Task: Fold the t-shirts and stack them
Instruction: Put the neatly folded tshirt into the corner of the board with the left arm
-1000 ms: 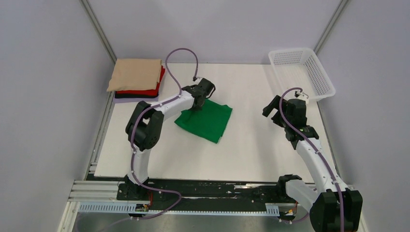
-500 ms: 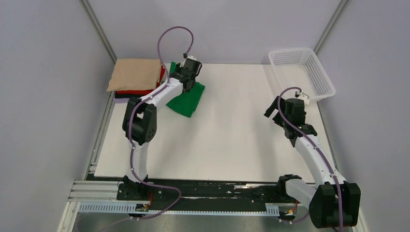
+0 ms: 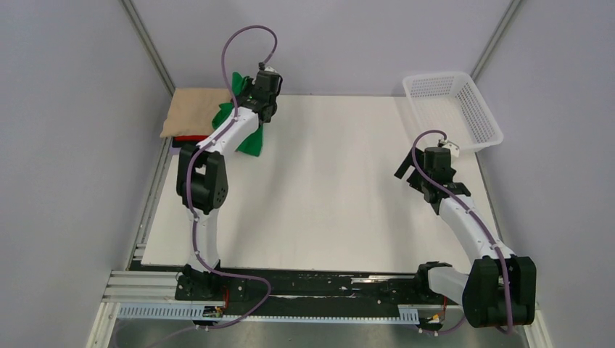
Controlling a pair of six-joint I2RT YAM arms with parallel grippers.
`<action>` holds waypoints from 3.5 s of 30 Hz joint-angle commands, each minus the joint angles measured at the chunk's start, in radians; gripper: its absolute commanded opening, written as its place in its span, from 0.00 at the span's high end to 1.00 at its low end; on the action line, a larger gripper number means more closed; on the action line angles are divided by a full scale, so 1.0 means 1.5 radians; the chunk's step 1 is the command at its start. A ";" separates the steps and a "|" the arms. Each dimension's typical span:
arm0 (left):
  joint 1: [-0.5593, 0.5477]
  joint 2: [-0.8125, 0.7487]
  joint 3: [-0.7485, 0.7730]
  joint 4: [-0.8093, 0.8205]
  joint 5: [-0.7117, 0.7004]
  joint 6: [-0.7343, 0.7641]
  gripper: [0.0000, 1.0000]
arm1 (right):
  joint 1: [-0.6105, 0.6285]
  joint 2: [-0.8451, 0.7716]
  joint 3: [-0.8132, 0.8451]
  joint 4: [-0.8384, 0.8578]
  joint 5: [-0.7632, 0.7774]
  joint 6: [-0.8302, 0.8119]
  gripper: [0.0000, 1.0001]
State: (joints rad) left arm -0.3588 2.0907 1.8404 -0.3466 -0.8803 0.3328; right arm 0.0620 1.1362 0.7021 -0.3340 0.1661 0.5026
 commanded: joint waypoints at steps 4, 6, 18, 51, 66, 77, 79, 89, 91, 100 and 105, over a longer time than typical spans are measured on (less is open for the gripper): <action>0.003 -0.085 0.066 0.037 -0.004 0.051 1.00 | -0.004 0.004 0.026 0.011 0.007 -0.010 0.00; 0.003 -0.098 0.073 0.025 0.004 0.044 1.00 | -0.004 0.008 0.026 0.011 0.001 -0.010 0.00; 0.003 -0.141 0.163 -0.068 0.015 0.038 1.00 | -0.005 0.027 0.028 0.011 -0.017 -0.001 0.00; 0.193 0.095 0.301 -0.078 0.091 -0.081 1.00 | -0.008 0.059 0.075 -0.032 0.013 -0.015 0.00; 0.286 0.153 0.283 -0.078 0.128 -0.172 1.00 | -0.007 0.087 0.104 -0.047 -0.026 -0.009 0.00; 0.327 0.196 0.337 -0.143 0.102 -0.290 1.00 | -0.007 0.100 0.117 -0.051 -0.032 -0.002 0.00; 0.328 0.198 0.340 -0.147 0.081 -0.308 1.00 | -0.007 0.105 0.121 -0.051 -0.033 -0.002 0.00; 0.343 0.210 0.378 -0.204 0.020 -0.382 0.72 | -0.007 0.123 0.133 -0.052 -0.042 0.000 0.00; 0.344 0.206 0.371 -0.193 0.053 -0.363 0.21 | -0.008 0.124 0.133 -0.052 -0.044 -0.001 0.00; 0.343 0.155 0.352 -0.199 0.115 -0.348 0.00 | -0.008 0.112 0.132 -0.053 -0.058 0.003 0.00; 0.331 0.078 0.295 -0.198 0.196 -0.363 0.00 | -0.007 0.103 0.135 -0.051 -0.072 0.008 0.00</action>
State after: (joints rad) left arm 0.1509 2.3779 2.3302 -0.6594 -0.6868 -0.1860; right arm 0.0555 1.3205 0.8597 -0.4221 0.0807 0.4999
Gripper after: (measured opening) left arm 0.997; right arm 0.998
